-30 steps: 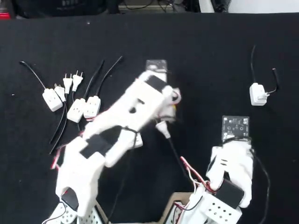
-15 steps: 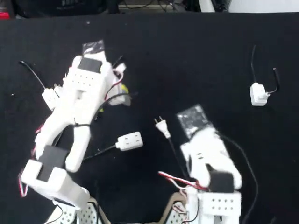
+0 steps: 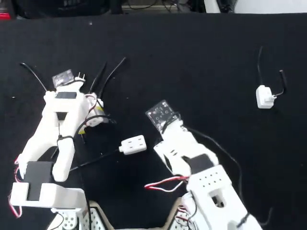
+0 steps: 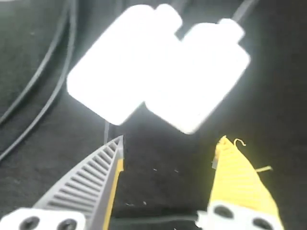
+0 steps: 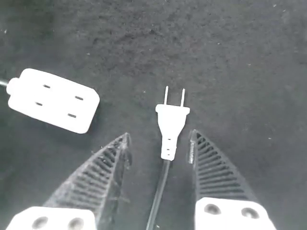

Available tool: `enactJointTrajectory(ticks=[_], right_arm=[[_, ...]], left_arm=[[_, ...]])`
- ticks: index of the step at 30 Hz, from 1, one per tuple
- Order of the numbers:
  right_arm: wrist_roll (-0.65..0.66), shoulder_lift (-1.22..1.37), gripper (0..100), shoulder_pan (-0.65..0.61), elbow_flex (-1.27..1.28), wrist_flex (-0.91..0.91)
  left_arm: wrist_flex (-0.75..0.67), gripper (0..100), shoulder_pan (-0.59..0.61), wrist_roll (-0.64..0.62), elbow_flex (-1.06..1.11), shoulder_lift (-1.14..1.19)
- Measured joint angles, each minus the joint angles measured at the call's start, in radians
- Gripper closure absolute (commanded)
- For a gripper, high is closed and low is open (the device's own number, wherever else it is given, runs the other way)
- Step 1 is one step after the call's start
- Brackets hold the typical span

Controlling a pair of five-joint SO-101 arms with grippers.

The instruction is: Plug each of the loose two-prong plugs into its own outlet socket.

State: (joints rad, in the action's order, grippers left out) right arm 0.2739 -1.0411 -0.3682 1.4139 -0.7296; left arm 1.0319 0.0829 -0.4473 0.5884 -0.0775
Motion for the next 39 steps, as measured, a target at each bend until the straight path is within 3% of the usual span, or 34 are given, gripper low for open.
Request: enactJointTrajectory(ticks=[12,23,32,39], right_arm=[[-0.041,0.482,81.9,-0.025,-0.255,0.054],[-0.044,0.606,81.9,-0.025,-0.275,0.08],[0.034,0.747,81.9,0.04,-0.361,0.123],[0.037,0.809,98.8,0.103,-0.402,0.124]], left_arm=[[-0.123,70,0.032,0.0,0.114,-0.009],[-0.124,70,0.032,0.0,0.117,-0.009],[-0.124,70,0.032,0.0,0.117,-0.009],[-0.124,70,0.032,0.0,0.117,-0.009]])
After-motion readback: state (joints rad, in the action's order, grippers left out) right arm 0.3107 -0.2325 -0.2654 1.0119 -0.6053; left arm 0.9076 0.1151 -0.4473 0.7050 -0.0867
